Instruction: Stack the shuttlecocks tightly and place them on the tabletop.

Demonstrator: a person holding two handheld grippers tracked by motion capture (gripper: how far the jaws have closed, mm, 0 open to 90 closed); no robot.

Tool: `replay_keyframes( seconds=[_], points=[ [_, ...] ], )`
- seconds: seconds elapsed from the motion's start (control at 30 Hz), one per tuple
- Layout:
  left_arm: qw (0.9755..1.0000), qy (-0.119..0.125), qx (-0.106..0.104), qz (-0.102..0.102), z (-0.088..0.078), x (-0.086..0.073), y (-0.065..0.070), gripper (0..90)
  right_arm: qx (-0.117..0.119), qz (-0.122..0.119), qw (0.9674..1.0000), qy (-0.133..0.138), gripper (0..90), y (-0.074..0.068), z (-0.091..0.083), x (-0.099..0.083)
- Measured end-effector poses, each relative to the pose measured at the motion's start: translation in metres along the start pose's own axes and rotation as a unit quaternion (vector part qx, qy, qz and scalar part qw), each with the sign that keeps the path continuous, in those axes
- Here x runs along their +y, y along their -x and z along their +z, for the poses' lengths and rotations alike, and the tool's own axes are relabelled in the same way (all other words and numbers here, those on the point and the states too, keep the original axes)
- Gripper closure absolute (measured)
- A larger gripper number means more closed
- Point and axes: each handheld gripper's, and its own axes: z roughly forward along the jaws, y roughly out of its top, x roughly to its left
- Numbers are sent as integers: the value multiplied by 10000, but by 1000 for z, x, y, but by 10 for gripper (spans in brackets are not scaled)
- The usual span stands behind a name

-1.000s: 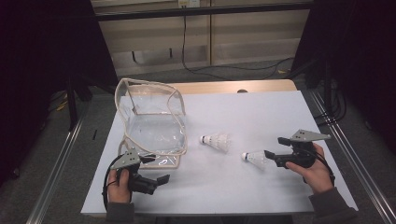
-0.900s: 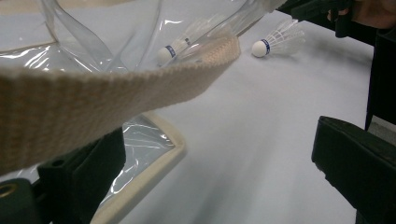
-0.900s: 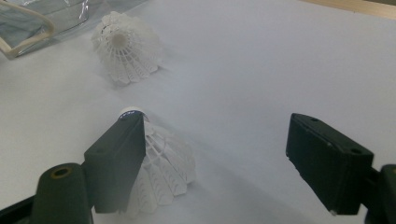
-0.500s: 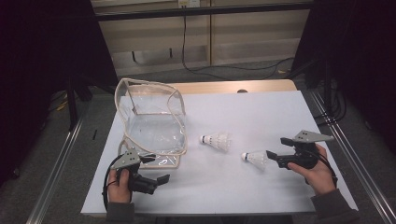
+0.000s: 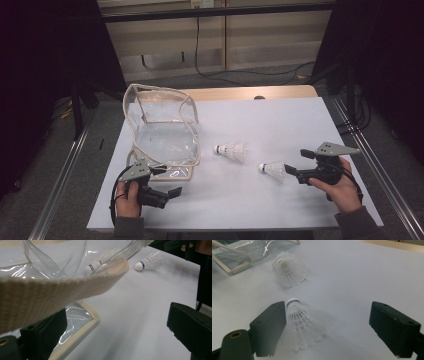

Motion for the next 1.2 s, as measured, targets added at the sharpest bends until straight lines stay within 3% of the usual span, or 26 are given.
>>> replay_keyframes(
  seconds=[0.7,0.93,1.2],
  points=[
    [10000,4,-16,-34,0,0,0,29,310,67,9995,-48,129,-23,0,-8],
    [10000,21,-24,-30,0,0,0,30,402,41,9991,-142,207,-28,2,-13],
    [10000,15,-23,-35,1,-1,0,30,604,-92,9979,-217,392,-31,4,-17]
  ],
)
